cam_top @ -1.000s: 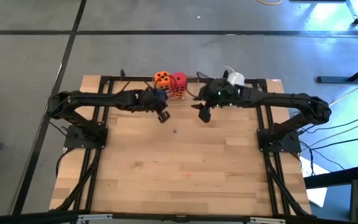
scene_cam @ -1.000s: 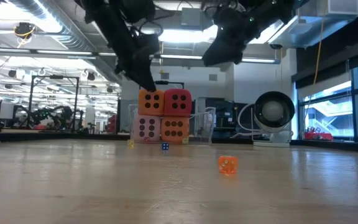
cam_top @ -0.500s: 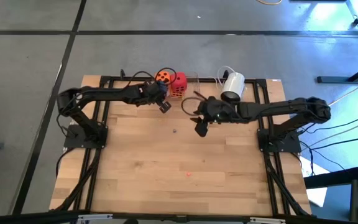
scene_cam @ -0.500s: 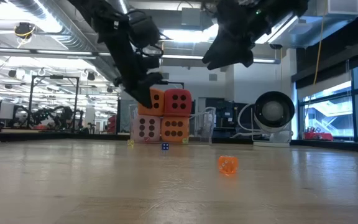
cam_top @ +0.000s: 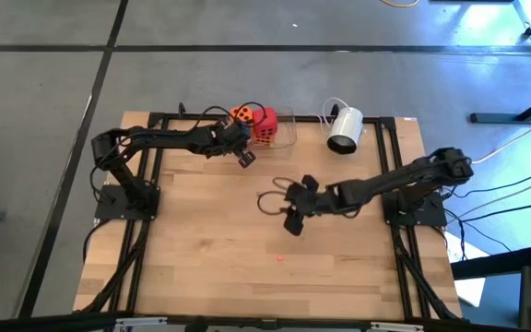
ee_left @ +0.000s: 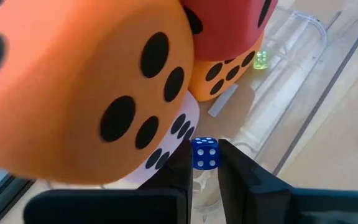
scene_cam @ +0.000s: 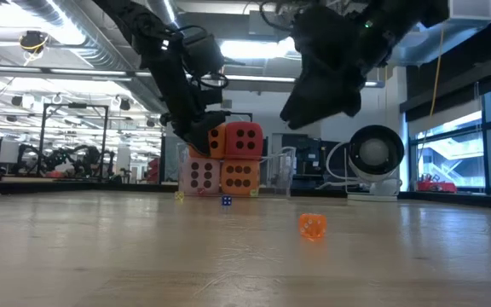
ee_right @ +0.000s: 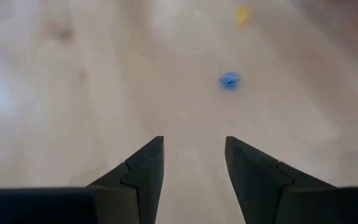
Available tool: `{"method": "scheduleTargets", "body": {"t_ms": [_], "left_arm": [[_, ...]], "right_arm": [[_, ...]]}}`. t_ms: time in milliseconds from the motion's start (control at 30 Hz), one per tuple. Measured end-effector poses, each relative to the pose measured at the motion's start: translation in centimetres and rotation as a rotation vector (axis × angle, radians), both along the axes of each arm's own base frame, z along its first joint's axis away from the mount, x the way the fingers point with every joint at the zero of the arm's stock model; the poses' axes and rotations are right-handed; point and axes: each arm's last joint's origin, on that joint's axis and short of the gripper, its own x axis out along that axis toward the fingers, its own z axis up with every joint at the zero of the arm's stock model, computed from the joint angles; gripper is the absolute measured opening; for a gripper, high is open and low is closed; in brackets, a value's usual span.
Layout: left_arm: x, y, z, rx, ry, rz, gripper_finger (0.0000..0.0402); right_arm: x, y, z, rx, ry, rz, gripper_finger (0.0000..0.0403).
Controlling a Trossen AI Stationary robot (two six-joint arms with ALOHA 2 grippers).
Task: Pick & Place Dice
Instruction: Put the small blue dice in the transparent bin
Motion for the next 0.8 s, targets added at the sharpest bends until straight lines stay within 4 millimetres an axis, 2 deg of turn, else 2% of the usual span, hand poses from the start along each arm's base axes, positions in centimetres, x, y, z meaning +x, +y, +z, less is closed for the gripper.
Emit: {"method": "scheduleTargets", "body": {"t_ms": [200,333,633,800], "left_arm": [[0.1,0.1,-0.1,0.001,-0.004,-0.001,0.0049],[0.0,0.2,-0.2,-0.004,-0.004,0.002,0.0050],[0.1,0.1,-0.3,-0.021,-0.005,-0.030,0.0060],[0.1,0.0,-0.5,-0.056,-0.007,-0.049,0.0073]], "right_arm": [[0.8,2.8,-1.7,0.071,-0.035,0.033,0.0171],[0.9,3.3,-2.3,0.093,-0.030,0.024,0.0171],[0.5,4.8,-2.4,0.144,0.008,0.180,0.0171],[0.2,6.1,-3.2,0.144,0.040,0.231,0.0172]]}}
